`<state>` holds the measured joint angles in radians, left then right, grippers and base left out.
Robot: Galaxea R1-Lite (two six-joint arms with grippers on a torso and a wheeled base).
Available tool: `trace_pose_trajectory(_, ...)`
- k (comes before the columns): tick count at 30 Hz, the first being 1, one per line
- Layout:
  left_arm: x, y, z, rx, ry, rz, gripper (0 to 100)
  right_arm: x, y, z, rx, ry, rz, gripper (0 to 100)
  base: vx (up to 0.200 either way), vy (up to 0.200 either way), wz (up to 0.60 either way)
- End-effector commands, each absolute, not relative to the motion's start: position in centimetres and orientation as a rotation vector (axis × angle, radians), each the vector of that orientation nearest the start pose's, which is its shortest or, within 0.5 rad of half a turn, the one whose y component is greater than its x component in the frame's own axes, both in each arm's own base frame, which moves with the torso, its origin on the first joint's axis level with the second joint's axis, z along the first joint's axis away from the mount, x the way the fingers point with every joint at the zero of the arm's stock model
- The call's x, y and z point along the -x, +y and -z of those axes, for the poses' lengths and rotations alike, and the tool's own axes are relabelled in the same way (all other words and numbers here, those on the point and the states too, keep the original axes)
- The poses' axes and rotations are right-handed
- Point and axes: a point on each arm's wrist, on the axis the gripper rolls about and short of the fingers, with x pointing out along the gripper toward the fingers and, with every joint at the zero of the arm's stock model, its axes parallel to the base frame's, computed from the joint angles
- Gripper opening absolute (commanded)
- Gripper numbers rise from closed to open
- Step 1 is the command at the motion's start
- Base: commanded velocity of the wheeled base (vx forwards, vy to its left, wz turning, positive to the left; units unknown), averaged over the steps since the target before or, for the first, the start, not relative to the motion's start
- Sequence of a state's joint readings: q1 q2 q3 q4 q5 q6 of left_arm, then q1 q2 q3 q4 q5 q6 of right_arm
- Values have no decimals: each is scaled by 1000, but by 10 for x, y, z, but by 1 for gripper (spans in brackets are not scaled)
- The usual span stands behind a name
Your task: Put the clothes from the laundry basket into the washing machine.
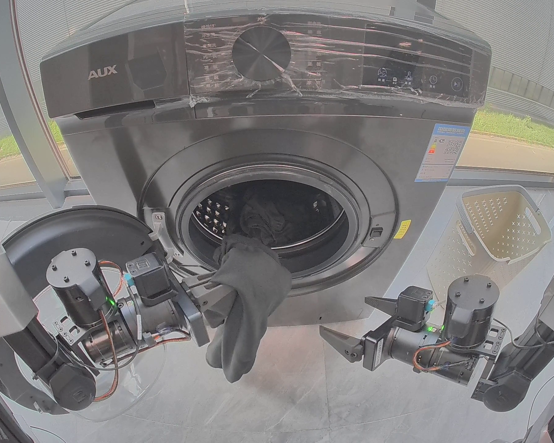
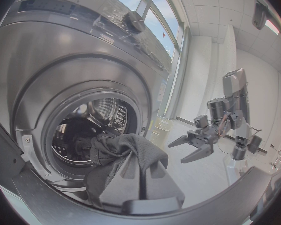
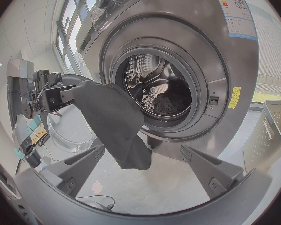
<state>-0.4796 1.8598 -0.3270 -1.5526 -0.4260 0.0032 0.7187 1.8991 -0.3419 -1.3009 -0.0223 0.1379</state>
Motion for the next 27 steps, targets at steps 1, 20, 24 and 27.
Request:
trace_pose_trajectory(1,-215,-129,-120,-2,-15,1005,0,-206,180,-82,-34,298,-675,100,0,0,0)
trace_pose_trajectory(20,-215,-122,-132,-53,-95,1019,0,-215,180,-67,-26,347,-645,100,0,0,0)
trace_pose_trajectory(24,-219,-124,-138,-58,-130,1010,0,-219,180,-63,-18,354,-636,100,0,0,0)
trace_pose_trajectory(27,-219,-124,-141,-52,-139,1013,0,-223,180,-60,-14,359,-629,100,0,0,0)
